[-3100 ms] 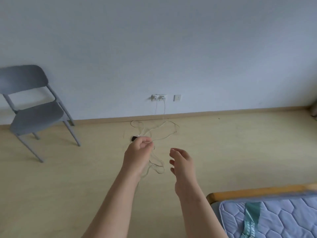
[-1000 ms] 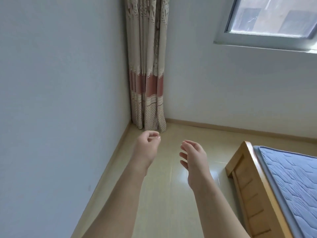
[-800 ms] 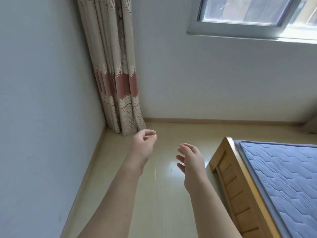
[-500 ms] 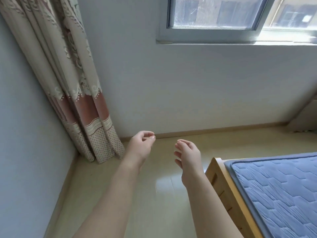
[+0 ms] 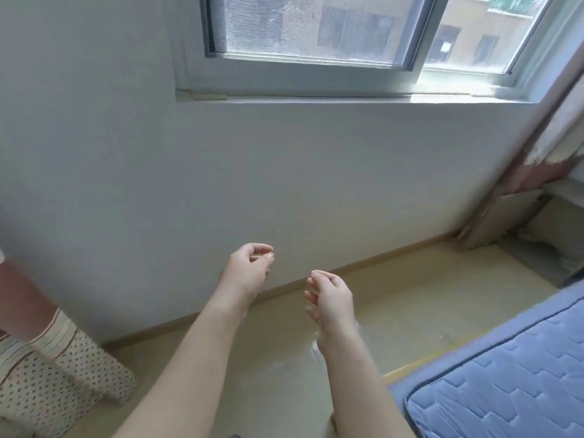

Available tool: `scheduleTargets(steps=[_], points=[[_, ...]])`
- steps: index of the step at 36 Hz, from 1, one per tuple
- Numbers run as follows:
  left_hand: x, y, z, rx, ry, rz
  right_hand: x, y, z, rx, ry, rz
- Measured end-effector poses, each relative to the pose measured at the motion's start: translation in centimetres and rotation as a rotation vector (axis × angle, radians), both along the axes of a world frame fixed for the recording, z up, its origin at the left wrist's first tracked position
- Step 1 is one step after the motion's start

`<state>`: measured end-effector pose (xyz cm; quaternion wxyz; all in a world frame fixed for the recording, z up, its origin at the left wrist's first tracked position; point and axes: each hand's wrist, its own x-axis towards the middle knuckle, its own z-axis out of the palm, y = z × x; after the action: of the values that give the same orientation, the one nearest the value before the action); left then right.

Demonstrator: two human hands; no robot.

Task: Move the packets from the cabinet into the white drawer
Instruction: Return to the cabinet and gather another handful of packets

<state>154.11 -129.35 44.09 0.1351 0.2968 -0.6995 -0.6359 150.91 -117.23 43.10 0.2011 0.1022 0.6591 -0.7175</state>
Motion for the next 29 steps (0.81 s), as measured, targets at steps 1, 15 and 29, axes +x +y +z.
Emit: scheduleTargets(steps=[1, 15, 29], points=[[-2.3, -1.0, 0.2, -0.002, 0.001, -0.016, -2.1, -0.8, 0.3, 0.001, 0.002, -0.018], [-30.8, 1.9, -0.5, -0.015, -0.082, -0.416, -27.1, 2.1, -1.5, 0.003, -0.084, -0.409], [-58.1, 14.1, 1.1, -0.028, -0.009, -0.658, -51.7, 14.8, 0.6, 0.016, -0.002, -0.623]])
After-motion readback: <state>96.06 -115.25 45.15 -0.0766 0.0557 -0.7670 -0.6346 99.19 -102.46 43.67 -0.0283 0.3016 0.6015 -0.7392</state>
